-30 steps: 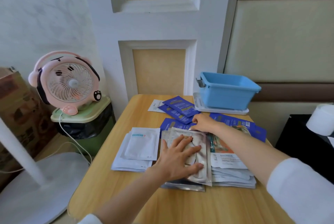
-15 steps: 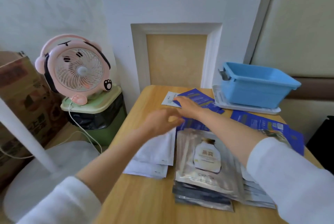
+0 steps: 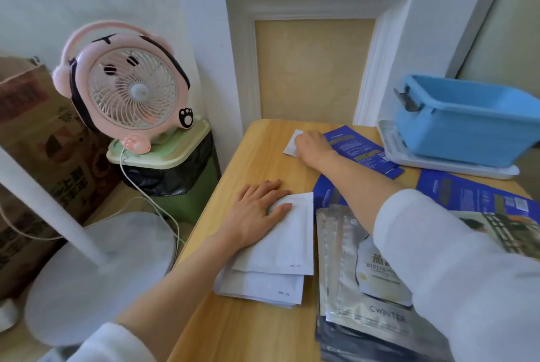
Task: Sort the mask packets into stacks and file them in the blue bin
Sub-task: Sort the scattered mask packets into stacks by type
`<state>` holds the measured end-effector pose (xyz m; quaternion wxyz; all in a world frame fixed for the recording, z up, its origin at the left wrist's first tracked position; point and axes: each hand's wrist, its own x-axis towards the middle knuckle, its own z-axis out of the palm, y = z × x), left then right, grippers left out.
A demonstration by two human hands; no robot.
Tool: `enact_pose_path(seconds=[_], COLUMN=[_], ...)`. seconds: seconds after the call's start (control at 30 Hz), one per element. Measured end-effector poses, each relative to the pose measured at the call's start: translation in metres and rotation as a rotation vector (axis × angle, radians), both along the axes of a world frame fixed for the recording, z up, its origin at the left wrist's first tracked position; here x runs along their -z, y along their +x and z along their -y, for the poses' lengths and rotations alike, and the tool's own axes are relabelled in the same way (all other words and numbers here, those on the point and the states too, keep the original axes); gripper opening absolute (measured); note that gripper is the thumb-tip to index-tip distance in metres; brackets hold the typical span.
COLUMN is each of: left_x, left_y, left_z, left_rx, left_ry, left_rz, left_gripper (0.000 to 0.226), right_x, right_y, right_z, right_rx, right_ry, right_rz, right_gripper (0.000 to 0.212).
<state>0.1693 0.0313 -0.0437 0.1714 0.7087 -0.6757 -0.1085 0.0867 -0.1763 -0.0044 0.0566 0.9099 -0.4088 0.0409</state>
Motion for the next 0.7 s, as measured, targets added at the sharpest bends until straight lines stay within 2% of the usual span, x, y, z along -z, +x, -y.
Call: enact_pose_path(seconds=[0.03, 0.13, 0.17, 0.33, 0.5, 0.6, 0.67, 0.7], left_x=[-0.001, -0.001, 0.0, 0.001, -0.001, -0.004, -0.005, -0.006], left_y=[0.0, 0.001, 0.001, 0.0, 0.0, -0.002, -0.004, -0.006], left_z=[0.0, 0.0, 0.0, -0.001, -0.002, -0.003, -0.005, -0.007], left_rx=[0.002, 0.006, 0.006, 0.007, 0.025, 0.028, 0.016, 0.011], left_ry=[-0.004, -0.006, -0.005, -0.003, -0.015, -0.007, -0.001, 0.001], left_rz=[0.003, -0.004, -0.005, -0.007, -0.002, -0.013, -0.03, -0.04], left_gripper=[0.056, 0.046, 0.045, 0.044, 0.046, 0.042, 0.041, 0.041], right_x=[-0.004, -0.011, -0.013, -0.016, -0.009, -0.006, -0.013, -0.019], right_y=[0.0, -0.003, -0.004, -0.006, 0.006, 0.002, 0.0, -0.004], right_z=[0.001, 0.003, 0.002, -0.001, -0.011, -0.018, -0.025, -0.031], right_rx=[0.003, 0.033, 0.033, 0.057, 0.066, 0.044, 0.041, 0.046], right_ry=[0.019, 0.137, 0.154, 0.161, 0.052, 0.03, 0.09, 0.161], right_rz=[0.001, -0.004, 0.003, 0.067, 0.048, 0.07, 0.19, 0.321], right_gripper=[0.022, 0.049, 0.05, 0.022, 0.028, 0.023, 0.016, 0.021])
